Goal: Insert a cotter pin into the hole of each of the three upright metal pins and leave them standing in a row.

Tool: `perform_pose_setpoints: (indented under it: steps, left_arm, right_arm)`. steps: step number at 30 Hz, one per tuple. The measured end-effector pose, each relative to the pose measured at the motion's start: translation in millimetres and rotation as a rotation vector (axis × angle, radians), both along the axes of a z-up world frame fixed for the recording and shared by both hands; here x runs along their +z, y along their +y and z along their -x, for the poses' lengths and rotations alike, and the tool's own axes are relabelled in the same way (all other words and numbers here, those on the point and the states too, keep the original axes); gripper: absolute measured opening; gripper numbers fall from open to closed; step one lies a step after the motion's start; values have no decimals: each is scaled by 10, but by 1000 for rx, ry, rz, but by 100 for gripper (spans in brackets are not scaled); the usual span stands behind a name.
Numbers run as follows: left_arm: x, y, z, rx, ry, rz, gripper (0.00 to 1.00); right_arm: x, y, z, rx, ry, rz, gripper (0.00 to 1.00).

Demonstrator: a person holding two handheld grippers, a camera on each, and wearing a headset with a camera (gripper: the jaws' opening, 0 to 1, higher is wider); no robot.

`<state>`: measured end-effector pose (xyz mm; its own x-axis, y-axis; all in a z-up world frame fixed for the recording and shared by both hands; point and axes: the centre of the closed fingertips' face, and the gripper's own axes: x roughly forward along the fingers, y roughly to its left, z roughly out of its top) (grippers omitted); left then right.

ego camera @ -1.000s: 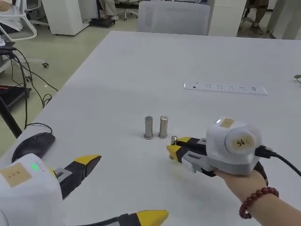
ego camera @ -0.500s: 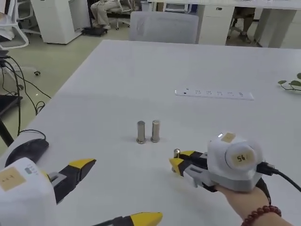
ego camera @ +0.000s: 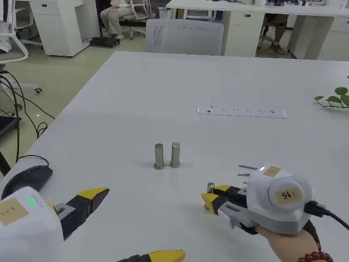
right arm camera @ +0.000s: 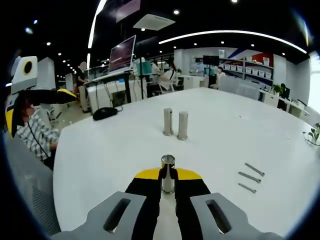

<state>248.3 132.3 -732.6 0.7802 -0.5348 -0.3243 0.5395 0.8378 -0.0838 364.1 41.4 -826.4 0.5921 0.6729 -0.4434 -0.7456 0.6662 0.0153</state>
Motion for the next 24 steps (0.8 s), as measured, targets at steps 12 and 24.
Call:
perform_pose_setpoints:
  steps: [12,24]
  left_arm:
    - [2,-20,7,-6,-2,-7,89]
    - [-6,-32,35,-7,3,-7,89]
  right_arm:
    - [-88,-67,50,-4,1,14,10]
    - [-84,-67,42,-3,-26,13,11]
